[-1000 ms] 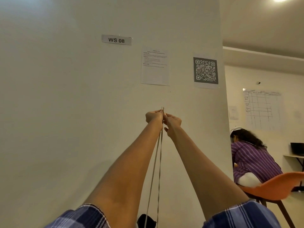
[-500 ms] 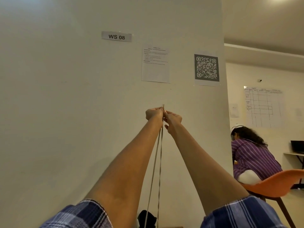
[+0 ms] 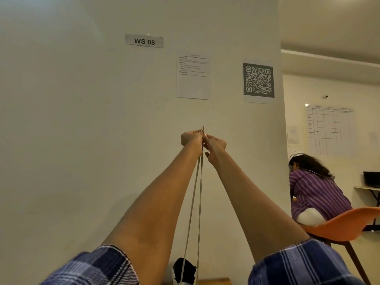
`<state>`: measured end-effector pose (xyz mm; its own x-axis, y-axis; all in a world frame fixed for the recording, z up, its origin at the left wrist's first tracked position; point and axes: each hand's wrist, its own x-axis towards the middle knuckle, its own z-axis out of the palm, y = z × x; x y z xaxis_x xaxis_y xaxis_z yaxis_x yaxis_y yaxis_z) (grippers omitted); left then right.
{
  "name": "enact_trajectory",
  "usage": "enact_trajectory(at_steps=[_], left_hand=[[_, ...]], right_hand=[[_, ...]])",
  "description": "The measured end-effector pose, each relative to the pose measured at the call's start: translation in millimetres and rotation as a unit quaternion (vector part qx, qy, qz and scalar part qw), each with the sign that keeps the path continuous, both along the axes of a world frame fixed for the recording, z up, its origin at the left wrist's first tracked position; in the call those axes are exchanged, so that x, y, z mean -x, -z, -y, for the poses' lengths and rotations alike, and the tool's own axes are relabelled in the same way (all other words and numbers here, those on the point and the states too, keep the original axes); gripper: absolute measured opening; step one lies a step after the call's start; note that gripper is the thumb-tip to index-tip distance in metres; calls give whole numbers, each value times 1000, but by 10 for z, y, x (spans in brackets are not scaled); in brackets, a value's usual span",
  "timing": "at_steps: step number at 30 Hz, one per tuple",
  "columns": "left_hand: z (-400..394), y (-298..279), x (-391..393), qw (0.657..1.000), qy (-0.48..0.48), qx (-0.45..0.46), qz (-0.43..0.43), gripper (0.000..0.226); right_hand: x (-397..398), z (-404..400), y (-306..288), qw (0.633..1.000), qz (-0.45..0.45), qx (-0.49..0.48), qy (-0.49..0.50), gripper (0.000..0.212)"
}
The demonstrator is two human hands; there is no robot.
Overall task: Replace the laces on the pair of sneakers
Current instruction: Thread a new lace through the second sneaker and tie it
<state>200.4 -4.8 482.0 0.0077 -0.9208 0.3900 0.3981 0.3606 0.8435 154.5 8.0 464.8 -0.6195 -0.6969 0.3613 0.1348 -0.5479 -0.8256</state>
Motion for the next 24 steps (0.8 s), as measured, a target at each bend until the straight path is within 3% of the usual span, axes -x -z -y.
enact_trajectory(at_steps=[11,14,17,20,22,24], left_hand=[[51,108,16,1000,1,12,-28,17],[188,391,-18,1000,-7,0,-25,17],[476,900,-109,998,-41,-38,15,17],[812,1550,-228,988,-80,-87,97,18],[1013,2018,-271,975,-92,-109,168,19],[1138,2478,-289,957,-81,-126,248,17]], right_hand=[[105,103,111,1000,-14,-6,-3,11],[246,159,371,1000,5,-16,-11,4],[487,233,728,996,82,-5,-17,18],[768,276,1000,989,127,31,72,20],[905,300,1105,976,46,14,215,10],[959,346,1231,933,-111,-2,342,12]])
